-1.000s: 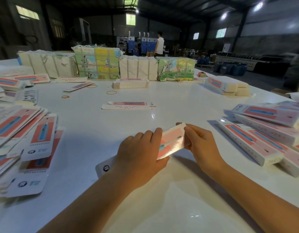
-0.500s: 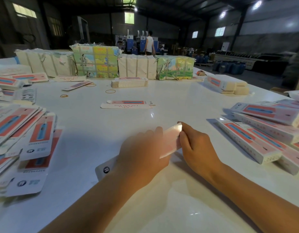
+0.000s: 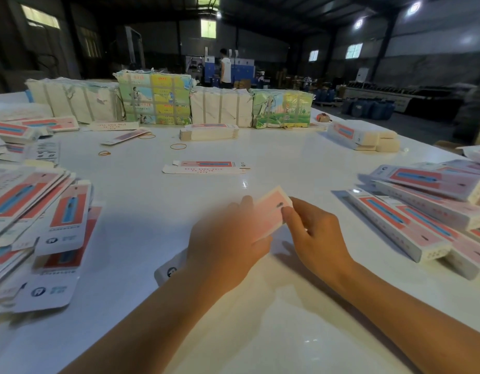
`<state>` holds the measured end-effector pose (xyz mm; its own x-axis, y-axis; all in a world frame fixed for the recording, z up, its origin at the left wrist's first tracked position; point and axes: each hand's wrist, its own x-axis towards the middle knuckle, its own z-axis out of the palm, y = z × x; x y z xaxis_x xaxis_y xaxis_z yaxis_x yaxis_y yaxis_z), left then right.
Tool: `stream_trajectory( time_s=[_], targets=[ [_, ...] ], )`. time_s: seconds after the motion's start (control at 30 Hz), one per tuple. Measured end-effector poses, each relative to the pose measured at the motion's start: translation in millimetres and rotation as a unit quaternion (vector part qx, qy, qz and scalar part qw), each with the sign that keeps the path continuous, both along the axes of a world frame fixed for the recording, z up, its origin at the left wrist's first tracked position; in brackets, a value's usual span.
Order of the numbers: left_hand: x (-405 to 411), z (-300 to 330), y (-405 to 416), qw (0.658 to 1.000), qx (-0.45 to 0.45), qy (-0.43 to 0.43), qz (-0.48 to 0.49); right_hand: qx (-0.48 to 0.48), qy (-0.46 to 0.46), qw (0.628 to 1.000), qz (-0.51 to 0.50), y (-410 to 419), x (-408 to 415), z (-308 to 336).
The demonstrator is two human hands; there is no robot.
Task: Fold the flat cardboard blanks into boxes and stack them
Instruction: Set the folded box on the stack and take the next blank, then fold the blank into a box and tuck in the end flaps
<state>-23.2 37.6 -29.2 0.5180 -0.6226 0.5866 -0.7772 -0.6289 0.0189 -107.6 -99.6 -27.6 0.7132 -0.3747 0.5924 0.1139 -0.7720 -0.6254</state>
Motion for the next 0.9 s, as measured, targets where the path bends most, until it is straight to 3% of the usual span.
stream_trajectory(
  time_s=[0.17, 0.27, 0.37, 0.47, 0.57, 0.7, 0.8, 0.9],
  targets=[
    [11, 13, 15, 0.999, -0.001, -0.026, -0.034, 0.045, 0.037, 0.996, 0.073, -8, 1, -3],
    [19, 16, 26, 0.995, 0.022, -0.056, -0.074, -0.078, 0.081, 0.985, 0.13, -12, 1, -3],
    [20, 11, 23, 0.994, 0.066, -0.015, -0.087, -0.266, 0.073, 0.95, 0.146, -15, 6, -6],
    [22, 4, 18, 0.987, 0.06, -0.096, -0.112, -0.323, 0.065, 0.938, 0.109, -18, 7, -5],
    [18, -6, 3, 0.977, -0.038, -0.16, -0.137, -0.32, 0.072, 0.944, 0.024, -32, 3, 4],
    [12, -29, -17, 0.964, -0.083, -0.08, -0.242, -0.237, 0.036, 0.959, -0.153, -90, -13, 60],
    [18, -41, -23, 0.959, -0.08, -0.032, -0.27, -0.19, -0.011, 0.929, -0.319, -168, -42, 116],
    [23, -42, -26, 0.96, -0.08, -0.027, -0.268, -0.108, -0.052, 0.873, -0.473, -252, -97, 149]
  ],
)
